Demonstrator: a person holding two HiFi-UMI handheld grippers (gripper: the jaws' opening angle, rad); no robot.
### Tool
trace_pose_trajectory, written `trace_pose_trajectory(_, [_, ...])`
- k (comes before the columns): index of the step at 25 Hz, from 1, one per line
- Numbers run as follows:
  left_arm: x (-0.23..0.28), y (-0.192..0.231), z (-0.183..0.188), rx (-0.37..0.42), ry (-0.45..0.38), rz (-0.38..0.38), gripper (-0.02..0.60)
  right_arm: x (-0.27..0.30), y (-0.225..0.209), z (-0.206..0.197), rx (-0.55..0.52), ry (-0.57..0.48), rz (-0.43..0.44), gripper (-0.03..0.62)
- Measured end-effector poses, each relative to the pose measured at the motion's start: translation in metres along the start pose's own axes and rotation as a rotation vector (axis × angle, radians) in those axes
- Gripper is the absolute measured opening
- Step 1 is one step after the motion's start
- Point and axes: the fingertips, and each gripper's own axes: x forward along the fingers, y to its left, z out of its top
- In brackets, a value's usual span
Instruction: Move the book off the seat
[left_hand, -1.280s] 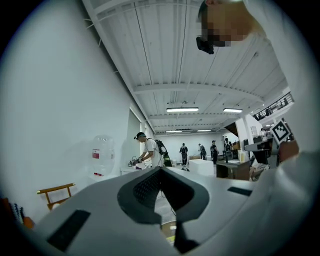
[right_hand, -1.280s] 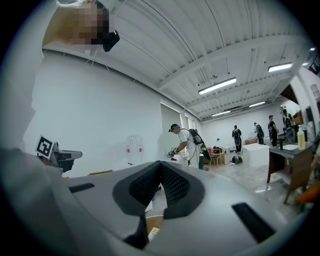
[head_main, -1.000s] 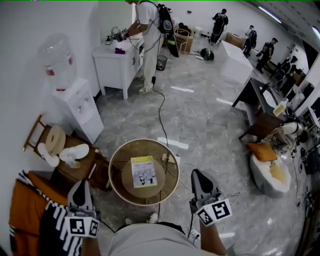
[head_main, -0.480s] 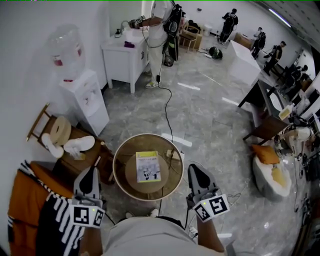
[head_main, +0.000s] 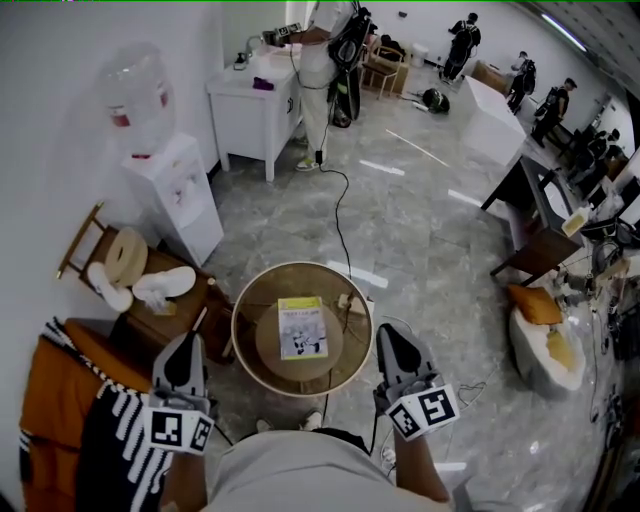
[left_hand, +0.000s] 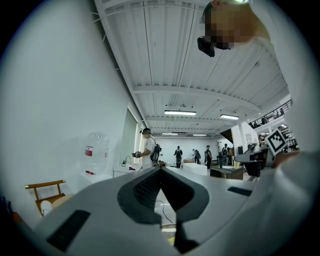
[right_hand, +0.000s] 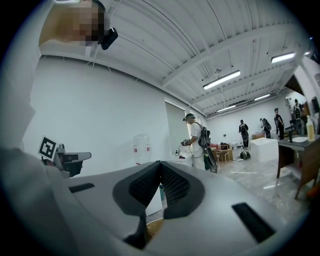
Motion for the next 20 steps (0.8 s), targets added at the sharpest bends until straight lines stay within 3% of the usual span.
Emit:
trace_pose_trajectory(7, [-0.007,0.004,-0.008,-0.017,0.017,-0.007,0.017,0.001,0.016,-0.007,0.009,0.005,0.047,0.021])
trace_pose_trajectory(20, [-0.015,-0.003,-0.015,-0.029,0.043,-0.04,0.017,-0.01,0.028,-0.014,0.019,0.023,0.039,0.021])
